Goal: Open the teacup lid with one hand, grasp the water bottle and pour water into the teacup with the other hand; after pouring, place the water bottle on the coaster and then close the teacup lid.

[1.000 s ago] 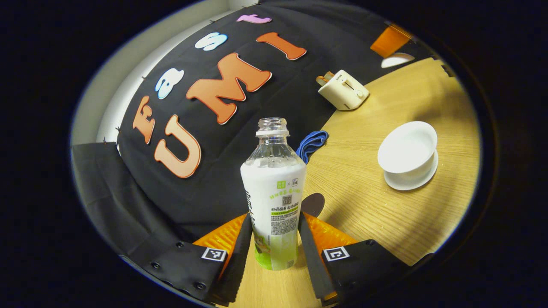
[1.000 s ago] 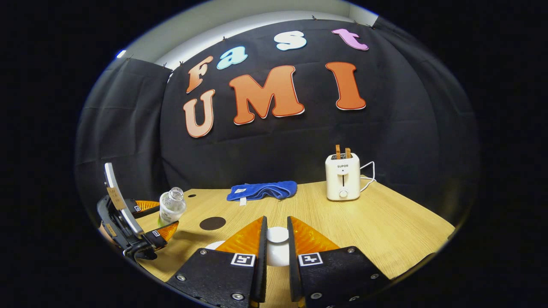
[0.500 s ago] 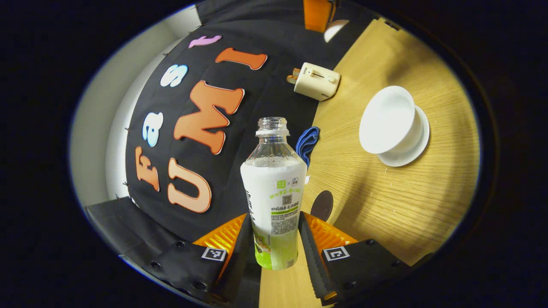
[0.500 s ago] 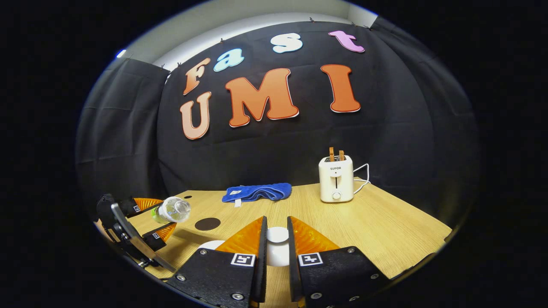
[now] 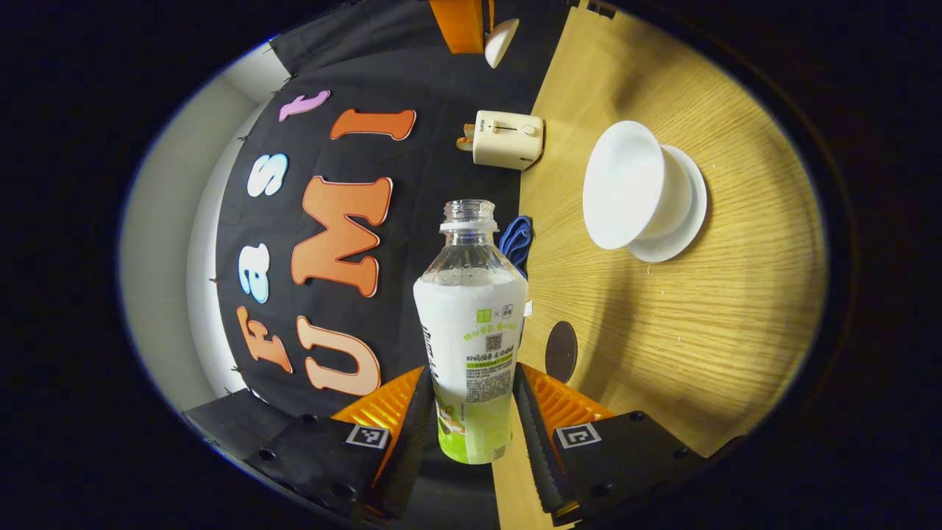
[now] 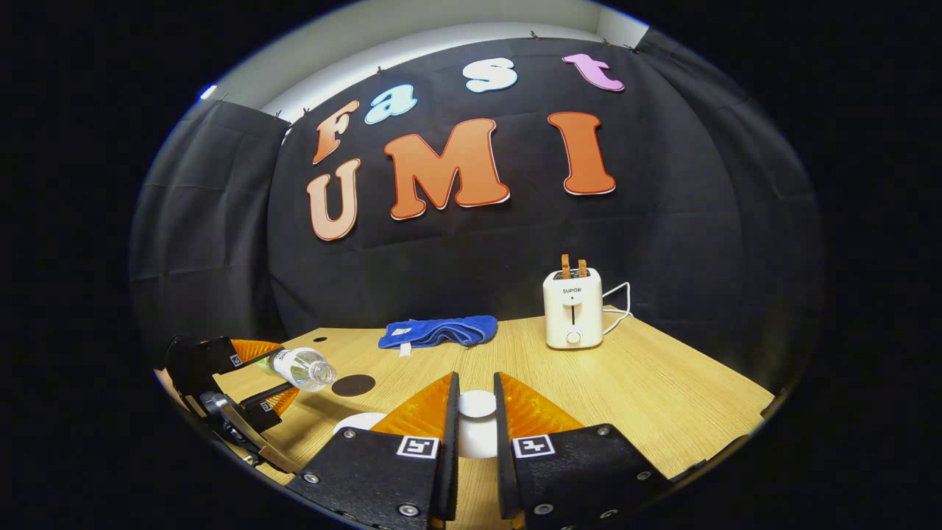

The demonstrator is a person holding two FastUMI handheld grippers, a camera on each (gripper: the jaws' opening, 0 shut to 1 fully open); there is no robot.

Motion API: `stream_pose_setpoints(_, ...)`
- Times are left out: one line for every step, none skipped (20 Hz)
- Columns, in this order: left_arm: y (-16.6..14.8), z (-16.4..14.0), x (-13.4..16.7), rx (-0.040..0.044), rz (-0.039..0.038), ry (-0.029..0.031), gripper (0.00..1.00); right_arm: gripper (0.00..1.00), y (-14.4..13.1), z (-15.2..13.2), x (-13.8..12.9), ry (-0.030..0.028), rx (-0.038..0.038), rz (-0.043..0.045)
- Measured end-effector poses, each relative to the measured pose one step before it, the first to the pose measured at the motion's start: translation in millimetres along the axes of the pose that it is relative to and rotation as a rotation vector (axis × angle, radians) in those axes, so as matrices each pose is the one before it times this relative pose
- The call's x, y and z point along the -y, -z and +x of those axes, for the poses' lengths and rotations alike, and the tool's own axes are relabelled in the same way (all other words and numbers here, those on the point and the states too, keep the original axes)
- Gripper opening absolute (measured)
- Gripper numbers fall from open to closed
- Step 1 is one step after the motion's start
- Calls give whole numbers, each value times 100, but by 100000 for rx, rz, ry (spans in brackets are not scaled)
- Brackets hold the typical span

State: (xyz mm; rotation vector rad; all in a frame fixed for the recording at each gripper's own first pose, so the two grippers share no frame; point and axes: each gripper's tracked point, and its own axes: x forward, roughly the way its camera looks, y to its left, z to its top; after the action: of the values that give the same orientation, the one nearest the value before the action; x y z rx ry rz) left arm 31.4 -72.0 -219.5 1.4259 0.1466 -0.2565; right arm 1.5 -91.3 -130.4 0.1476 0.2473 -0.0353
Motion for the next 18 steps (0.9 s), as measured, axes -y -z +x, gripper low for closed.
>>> stream_pose_setpoints(-101,164,-114,492,1723,127,70,23,197,31,131,329,-252,-2)
stream_pose_setpoints(-96,80,-122,421,1858,-50,65,23,47,14,-20,-34,36,-173)
stream_pose_setpoints(-48,8,-184,257,1637,-483,70,23,44,-12,-73,-63,-152,19)
stream_pose_setpoints(35,21,-150,119,1100,-439,67,22,4,92,-147,-325,-114,157)
stream_pose_setpoints(-46,-52,154,139,1332,100,67,22,38,2,-261,-403,-249,-244)
stream_pose_setpoints(-152,-42,51,264,1571,47,66,22,47,-4,-142,-171,-26,-728)
stream_pose_setpoints(-181,-12,89,624,1768,97,67,22,-35,-15,-63,59,86,-883)
stream_pose_setpoints(-202,62,-23,778,1862,40,66,23,-48,5,-40,11,-69,-466)
stream_pose_setpoints(-147,-10,-19,752,1751,483,66,23,24,-4,-88,-250,37,-172)
stream_pose_setpoints(-16,-13,37,175,1482,170,64,23,167,125,-82,-198,-316,-77)
stream_pose_setpoints(-135,7,30,884,647,176,63,22,178,59,-11,18,-493,-94)
stream_pose_setpoints(30,40,-153,-186,1050,468,64,22,129,36,13,103,-478,-64)
stream_pose_setpoints(-99,18,100,491,1541,279,65,23,116,-36,-10,-100,-313,-134)
stream_pose_setpoints(-48,27,-315,-40,1783,112,66,23,34,34,9,-10,-214,-218)
stream_pose_setpoints(10,156,-174,-139,1729,-44,64,23,138,-10,48,-27,-41,-228)
stream_pose_setpoints(146,-157,-96,-11,1626,-144,66,23,-133,-105,-13,-114,137,-158)
stream_pose_setpoints(42,-28,-96,-129,1395,-288,64,22,8,-9,-35,-57,151,69)
stream_pose_setpoints(12,67,-60,21,1413,-197,64,22,-72,-6,20,-184,208,150)
